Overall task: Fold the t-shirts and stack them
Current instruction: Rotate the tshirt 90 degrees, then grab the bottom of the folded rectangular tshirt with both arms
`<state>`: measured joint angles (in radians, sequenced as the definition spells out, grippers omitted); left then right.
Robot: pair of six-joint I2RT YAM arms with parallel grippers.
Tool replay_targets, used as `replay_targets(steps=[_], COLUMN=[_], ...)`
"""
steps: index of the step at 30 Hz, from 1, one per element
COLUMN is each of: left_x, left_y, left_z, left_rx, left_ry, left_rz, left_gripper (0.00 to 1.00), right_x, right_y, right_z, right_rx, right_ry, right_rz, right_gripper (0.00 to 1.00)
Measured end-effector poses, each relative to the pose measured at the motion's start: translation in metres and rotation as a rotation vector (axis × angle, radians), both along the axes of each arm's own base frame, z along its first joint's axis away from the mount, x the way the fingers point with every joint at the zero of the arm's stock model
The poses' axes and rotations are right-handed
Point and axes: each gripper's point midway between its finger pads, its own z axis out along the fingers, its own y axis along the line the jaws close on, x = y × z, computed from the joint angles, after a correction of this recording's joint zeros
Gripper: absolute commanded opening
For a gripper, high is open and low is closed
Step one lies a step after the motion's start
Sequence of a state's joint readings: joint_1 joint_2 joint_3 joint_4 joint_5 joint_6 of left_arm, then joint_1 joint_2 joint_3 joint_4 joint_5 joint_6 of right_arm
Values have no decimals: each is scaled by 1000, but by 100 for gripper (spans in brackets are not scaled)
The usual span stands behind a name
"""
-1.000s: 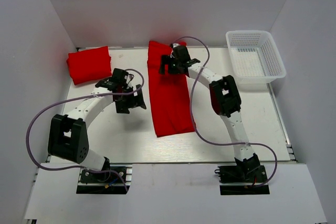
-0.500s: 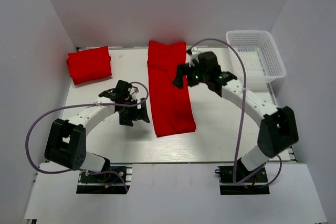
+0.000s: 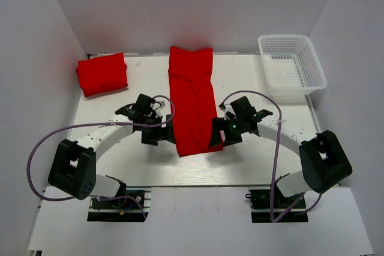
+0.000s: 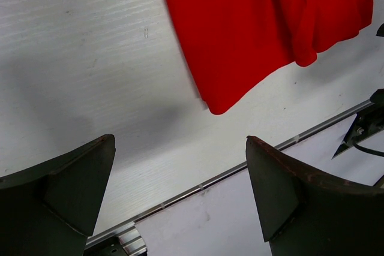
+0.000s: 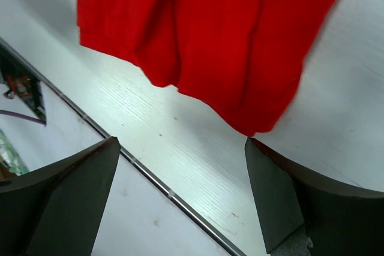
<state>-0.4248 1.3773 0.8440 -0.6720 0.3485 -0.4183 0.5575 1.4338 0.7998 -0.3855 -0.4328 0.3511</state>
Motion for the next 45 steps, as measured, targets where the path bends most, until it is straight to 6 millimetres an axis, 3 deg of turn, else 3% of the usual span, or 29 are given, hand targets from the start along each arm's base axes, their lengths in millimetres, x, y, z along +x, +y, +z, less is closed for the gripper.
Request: replay_targets(steps=[10, 22, 25, 29, 33, 35, 45], left_x=[-4, -4, -4, -5, -6, -5, -5], left_y=[-5, -5, -5, -7, -6, -5, -4], left_z=[-8, -15, -15, -15, -16, -16, -17], left_rx=[10, 30, 32, 34, 41, 45, 52], left_ry=[32, 53, 55, 56, 57, 55, 55], left_rz=[-8, 10, 18, 17, 18, 20, 22], left_gripper=[100, 100, 100, 100, 100, 100, 100], right_x=[3, 12, 13, 13, 11, 11, 13], right_y=[8, 14, 16, 16, 16, 16, 17], right_z=[4, -21, -20, -19, -19, -19, -17], right_rx=[39, 25, 32, 39, 38, 36, 39], right_ry=[-7, 20, 17, 15, 21, 26, 14], right_rz=[17, 37, 42, 50, 49, 47, 54], right_gripper=[90, 89, 78, 37, 19, 3, 0])
